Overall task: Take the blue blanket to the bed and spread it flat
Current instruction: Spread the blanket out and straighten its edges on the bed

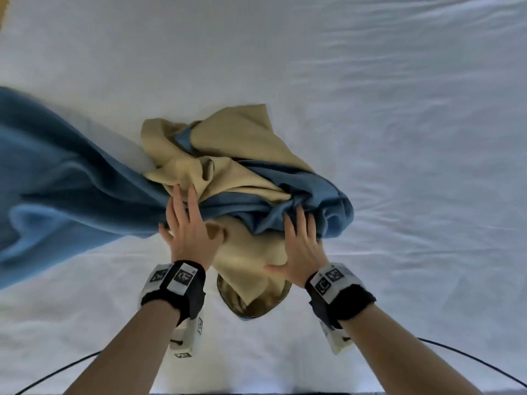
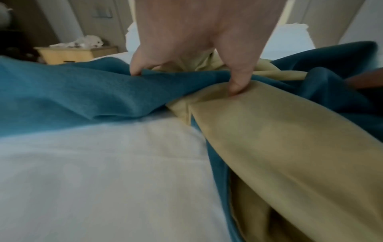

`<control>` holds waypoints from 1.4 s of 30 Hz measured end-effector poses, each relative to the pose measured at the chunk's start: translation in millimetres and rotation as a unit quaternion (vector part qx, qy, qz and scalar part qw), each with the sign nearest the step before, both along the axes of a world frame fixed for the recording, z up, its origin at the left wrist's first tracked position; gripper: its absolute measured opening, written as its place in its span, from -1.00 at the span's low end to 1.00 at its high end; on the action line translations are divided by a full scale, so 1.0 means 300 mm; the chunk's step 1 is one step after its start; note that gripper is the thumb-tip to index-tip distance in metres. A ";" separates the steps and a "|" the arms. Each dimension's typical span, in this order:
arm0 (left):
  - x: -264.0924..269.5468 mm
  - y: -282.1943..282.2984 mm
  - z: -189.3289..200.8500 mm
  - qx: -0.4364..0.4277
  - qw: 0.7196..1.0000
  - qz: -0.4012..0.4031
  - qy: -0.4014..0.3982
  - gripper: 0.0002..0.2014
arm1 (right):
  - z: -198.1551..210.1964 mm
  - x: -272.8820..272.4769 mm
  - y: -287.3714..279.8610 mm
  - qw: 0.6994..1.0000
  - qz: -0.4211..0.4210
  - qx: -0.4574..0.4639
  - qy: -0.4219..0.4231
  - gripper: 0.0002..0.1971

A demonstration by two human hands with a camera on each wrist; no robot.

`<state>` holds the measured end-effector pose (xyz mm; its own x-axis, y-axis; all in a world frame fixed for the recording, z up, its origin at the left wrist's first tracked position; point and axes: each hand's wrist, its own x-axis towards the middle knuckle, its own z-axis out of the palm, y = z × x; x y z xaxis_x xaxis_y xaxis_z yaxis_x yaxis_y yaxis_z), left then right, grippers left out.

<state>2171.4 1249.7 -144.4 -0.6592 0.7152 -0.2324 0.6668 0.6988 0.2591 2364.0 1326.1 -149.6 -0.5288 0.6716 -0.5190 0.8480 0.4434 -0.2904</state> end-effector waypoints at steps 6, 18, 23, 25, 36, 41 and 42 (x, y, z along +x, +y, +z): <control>0.132 -0.127 -0.016 0.017 0.995 0.053 -0.087 -0.09 | -0.046 0.011 -0.012 0.994 0.053 0.083 -0.056 -0.19; 0.334 0.095 0.015 -0.098 0.972 -0.105 -0.188 -0.63 | 0.081 0.225 0.244 0.969 -0.003 0.229 0.093 -0.70; 0.463 0.301 0.008 -0.135 0.940 -0.089 -0.299 -0.61 | 0.084 0.437 0.295 0.958 -0.230 0.144 0.092 -0.24; 0.504 0.340 -0.005 -0.123 0.925 -0.066 -0.354 -0.62 | 0.069 0.490 0.273 0.917 -0.374 -0.064 0.122 -0.09; 0.737 0.401 0.026 0.004 0.853 -0.003 -0.522 -0.66 | -0.026 0.575 0.245 0.902 -0.310 -0.216 0.210 -0.56; 0.969 0.460 0.068 0.057 0.883 -0.193 -0.424 -0.70 | 0.047 0.934 0.477 0.954 -0.252 -0.062 0.148 -0.74; 1.013 0.487 0.073 0.067 0.892 -0.213 -0.393 -0.72 | 0.064 1.027 0.528 0.963 -0.233 -0.028 0.132 -0.76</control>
<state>2475.3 1395.7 -122.6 0.0074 0.9180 -0.3964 0.4397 0.3531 0.8258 2672.0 1484.5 -130.3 -0.2952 0.8425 -0.4506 0.8447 0.0098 -0.5351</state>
